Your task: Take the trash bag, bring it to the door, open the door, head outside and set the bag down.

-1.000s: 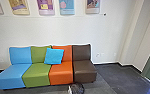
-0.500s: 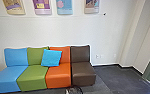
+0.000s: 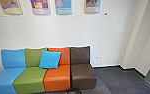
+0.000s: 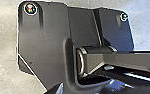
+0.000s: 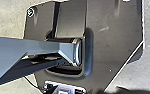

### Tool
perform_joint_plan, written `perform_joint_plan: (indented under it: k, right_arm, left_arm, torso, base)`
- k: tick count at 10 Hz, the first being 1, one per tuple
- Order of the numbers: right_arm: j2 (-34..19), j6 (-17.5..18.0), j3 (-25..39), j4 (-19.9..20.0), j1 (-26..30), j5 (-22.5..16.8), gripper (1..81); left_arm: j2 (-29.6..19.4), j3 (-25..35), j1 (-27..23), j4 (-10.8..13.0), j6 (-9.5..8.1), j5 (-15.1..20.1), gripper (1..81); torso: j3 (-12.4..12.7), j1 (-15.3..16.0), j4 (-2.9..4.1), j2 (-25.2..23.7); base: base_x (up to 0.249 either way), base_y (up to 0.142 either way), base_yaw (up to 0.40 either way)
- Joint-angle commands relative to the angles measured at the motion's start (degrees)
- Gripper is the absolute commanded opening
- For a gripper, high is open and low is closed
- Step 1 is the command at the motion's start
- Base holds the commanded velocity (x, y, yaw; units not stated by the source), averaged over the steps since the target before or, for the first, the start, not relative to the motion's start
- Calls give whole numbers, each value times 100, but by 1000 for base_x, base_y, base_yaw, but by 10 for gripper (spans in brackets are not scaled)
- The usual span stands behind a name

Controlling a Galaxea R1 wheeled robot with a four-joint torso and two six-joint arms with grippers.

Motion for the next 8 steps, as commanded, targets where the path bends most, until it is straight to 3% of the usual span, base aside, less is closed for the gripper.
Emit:
perform_joint_plan:
  k: [1,8]
  right_arm:
    - [-25,-41,48,-22,218,-356,811]
    - [-16,-49,48,-30,210,-356,811]
  left_arm:
    - [-17,35,-246,-57,25,321,811]
    - [1,44,-229,-57,25,321,811]
  torso:
    - [0,0,0,0]
    - [0,0,0,0]
  base:
    - [171,0,0]
    - [171,0,0]
